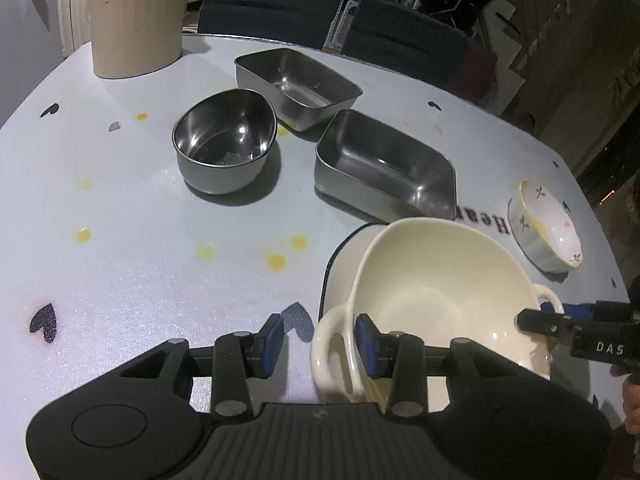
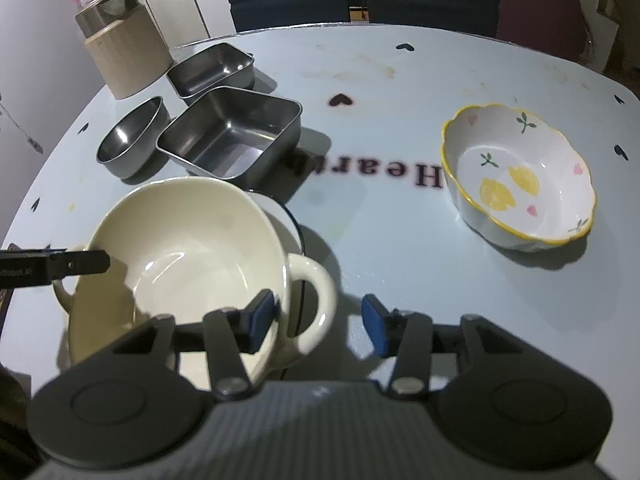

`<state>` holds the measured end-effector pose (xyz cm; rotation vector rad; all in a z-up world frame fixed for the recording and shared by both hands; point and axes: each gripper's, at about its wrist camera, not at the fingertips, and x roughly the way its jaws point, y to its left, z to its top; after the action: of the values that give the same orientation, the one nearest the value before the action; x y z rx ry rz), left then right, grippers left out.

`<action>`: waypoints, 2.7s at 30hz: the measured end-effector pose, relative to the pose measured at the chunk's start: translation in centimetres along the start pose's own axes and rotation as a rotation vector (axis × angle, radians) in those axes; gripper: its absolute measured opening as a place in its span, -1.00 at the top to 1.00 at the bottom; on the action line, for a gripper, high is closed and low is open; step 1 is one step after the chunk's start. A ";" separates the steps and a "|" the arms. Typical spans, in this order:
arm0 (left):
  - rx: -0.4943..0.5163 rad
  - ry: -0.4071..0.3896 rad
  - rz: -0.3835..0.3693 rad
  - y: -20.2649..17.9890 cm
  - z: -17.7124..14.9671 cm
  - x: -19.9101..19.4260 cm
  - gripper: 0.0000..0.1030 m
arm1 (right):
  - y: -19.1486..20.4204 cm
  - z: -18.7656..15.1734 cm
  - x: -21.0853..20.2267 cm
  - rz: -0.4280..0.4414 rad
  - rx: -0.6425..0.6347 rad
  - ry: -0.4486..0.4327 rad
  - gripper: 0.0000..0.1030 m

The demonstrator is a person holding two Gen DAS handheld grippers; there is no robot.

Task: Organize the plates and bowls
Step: 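Open both grippers and release the cream bowl, then move both grippers to the yellow-rimmed floral bowl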

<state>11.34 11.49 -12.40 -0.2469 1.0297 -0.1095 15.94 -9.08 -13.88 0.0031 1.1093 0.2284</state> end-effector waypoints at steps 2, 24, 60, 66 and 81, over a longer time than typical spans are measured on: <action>0.001 0.023 0.001 -0.2 -0.2 0.3 0.18 | 0.0 -0.1 0.0 0.003 0.001 -0.004 -0.05; 0.055 -0.019 0.036 -2.0 -1.7 -2.6 -0.84 | 1.4 -1.4 -2.5 0.014 -0.066 -0.083 -0.94; 0.233 -0.142 -0.106 -16.8 2.0 -2.9 -1.00 | -9.8 -2.7 -10.5 -0.099 0.139 -0.330 -0.99; 0.243 -0.142 -0.121 -19.5 3.2 -1.2 -1.00 | -12.9 -3.1 -11.4 -0.165 0.209 -0.372 -0.99; 0.225 -0.162 -0.121 -23.9 7.0 4.5 -1.00 | -18.4 -0.3 -10.2 -0.191 0.364 -0.406 -0.99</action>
<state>20.28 -11.42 -6.60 -0.1107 0.8335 -0.3087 14.64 -28.94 -7.09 0.2560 0.7270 -0.1446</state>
